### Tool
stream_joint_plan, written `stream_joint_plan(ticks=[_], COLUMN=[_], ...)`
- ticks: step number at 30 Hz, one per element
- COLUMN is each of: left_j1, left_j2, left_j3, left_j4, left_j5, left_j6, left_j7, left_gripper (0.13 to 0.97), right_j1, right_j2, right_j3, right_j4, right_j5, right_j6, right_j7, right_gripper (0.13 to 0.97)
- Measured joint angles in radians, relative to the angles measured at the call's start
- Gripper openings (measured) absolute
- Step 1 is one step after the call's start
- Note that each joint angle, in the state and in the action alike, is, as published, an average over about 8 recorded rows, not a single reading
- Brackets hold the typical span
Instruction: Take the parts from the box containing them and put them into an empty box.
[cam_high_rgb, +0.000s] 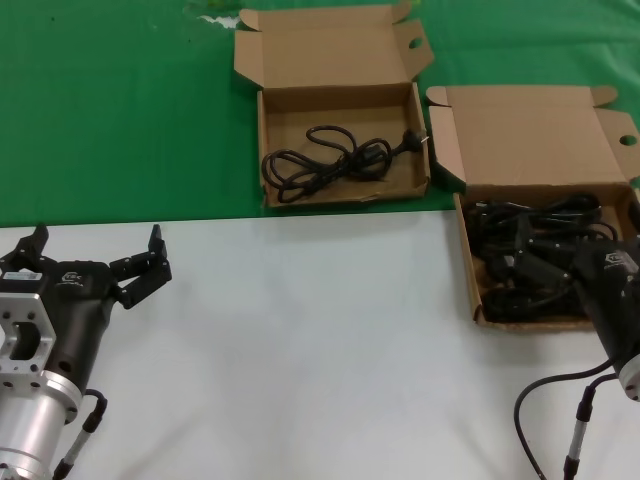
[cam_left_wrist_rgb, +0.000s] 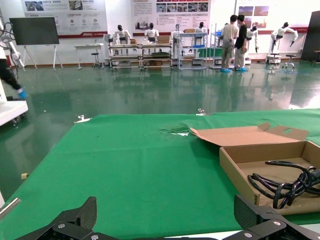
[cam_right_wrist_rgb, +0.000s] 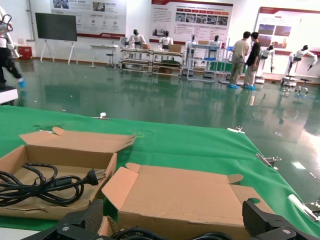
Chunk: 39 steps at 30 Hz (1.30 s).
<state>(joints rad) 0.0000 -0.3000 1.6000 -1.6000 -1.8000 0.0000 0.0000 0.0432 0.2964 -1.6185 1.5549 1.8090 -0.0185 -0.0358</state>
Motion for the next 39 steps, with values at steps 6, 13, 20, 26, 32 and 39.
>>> stream_joint_plan(ticks=[6, 13, 20, 26, 32, 39], left_j1=[0.0, 0.0, 0.0, 0.0, 0.0, 0.0], left_j2=[0.0, 0.0, 0.0, 0.0, 0.0, 0.0], left_j3=[0.0, 0.0, 0.0, 0.0, 0.0, 0.0], left_j4=[0.0, 0.0, 0.0, 0.0, 0.0, 0.0], left_j5=[0.0, 0.0, 0.0, 0.0, 0.0, 0.0], left_j6=[0.0, 0.0, 0.0, 0.0, 0.0, 0.0], left_j7=[0.0, 0.0, 0.0, 0.0, 0.0, 0.0], left_gripper=[0.966, 0.966, 0.966, 0.966, 0.966, 0.966], right_j1=[0.0, 0.0, 0.0, 0.0, 0.0, 0.0], right_j2=[0.0, 0.0, 0.0, 0.0, 0.0, 0.0], right_j3=[0.0, 0.0, 0.0, 0.0, 0.0, 0.0], right_j4=[0.0, 0.0, 0.0, 0.0, 0.0, 0.0], right_j5=[0.0, 0.0, 0.0, 0.0, 0.0, 0.0], right_j6=[0.0, 0.0, 0.0, 0.0, 0.0, 0.0], right_j7=[0.0, 0.0, 0.0, 0.0, 0.0, 0.0], right_gripper=[0.966, 0.966, 0.966, 0.966, 0.966, 0.966])
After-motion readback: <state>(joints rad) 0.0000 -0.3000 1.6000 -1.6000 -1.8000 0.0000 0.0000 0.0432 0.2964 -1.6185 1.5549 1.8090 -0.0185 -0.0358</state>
